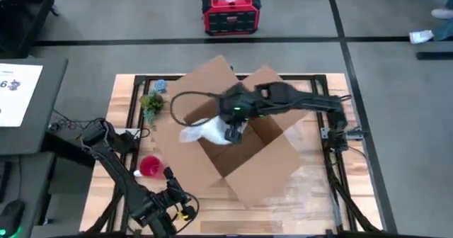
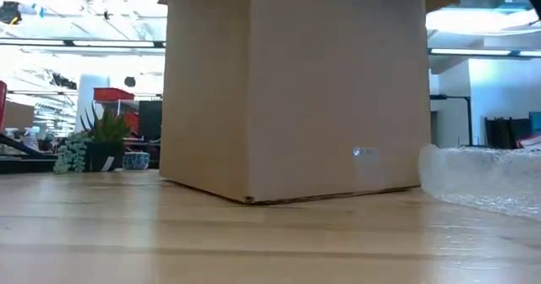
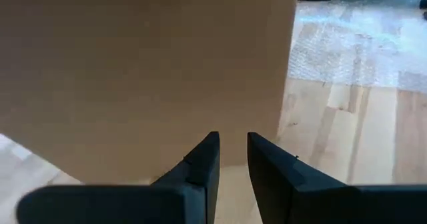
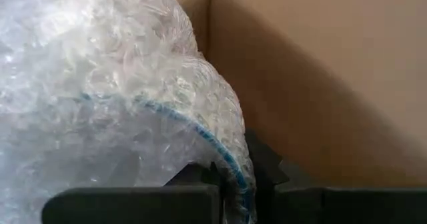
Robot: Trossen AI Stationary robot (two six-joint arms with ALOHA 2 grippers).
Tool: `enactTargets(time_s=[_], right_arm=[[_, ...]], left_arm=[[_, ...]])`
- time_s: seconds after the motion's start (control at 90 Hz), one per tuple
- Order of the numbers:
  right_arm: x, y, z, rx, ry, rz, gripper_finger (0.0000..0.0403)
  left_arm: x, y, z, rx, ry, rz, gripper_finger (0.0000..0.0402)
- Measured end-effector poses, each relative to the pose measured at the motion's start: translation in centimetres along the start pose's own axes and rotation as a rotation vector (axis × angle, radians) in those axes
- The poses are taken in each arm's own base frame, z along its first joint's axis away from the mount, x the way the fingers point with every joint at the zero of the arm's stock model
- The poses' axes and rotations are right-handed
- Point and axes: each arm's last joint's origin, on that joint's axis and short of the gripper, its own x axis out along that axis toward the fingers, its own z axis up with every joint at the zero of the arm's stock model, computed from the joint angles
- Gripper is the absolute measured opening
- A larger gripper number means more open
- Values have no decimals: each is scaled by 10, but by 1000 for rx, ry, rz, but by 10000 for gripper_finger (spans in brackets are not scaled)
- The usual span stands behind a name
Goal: Wrap mug
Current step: Put the wrapped white mug into the box, then move the box to the top
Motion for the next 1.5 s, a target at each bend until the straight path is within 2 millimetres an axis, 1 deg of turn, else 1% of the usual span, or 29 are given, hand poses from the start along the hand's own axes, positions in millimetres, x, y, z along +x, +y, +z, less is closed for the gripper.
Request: enactTargets(time_s=[0.056,0.178,0.278,0.378,0.478,0.622,0.667,0.733,0.811,0.889,0.922,0.978,1.033,1.156,1.233,1.278,1.389,1.456,1.5], right_arm=[[24,-8,-1,24,61,-1,13],[71,-27,-10,71,207,42,13],[102,-38,-17,90,284,29,13],[128,-40,-22,84,317,18,22],[144,-38,-25,69,327,27,40],[147,-35,-23,37,295,38,87],[144,-34,-19,30,261,41,106],[133,-34,-13,24,217,44,140],[111,-37,-4,27,141,47,180],[83,-37,3,21,79,50,211],[67,-37,5,13,48,53,221],[45,-34,8,-3,6,56,230],[18,-28,10,-33,-44,68,234],[-48,-4,4,-151,-144,117,232],[-86,16,-8,-249,-169,162,229],[-104,28,-16,-306,-172,192,228],[-139,60,-40,-427,-144,277,226],[-152,79,-53,-476,-127,303,225],[-156,90,-59,-500,-115,299,223]], left_arm=[[1,-2,1,29,-4,-9,56],[1,-7,3,85,-17,-36,56],[1,-9,4,128,-25,-47,56],[1,-9,4,134,-26,-49,56],[1,-9,4,130,-26,-49,56],[1,-9,4,125,-26,-50,56],[1,-9,4,125,-26,-50,56],[1,-9,4,125,-26,-50,56],[1,-9,4,123,-26,-50,56],[1,-9,4,122,-26,-50,56],[1,-9,4,121,-26,-50,56],[1,-9,4,115,-26,-50,56],[1,-9,4,104,-25,-50,56],[1,-9,4,77,-24,-49,56],[1,-9,4,58,-24,-49,56],[1,-8,5,52,-26,-43,56],[5,-6,1,39,-76,-5,56],[10,-3,-3,19,-119,32,56],[15,0,-7,6,-132,56,56]])
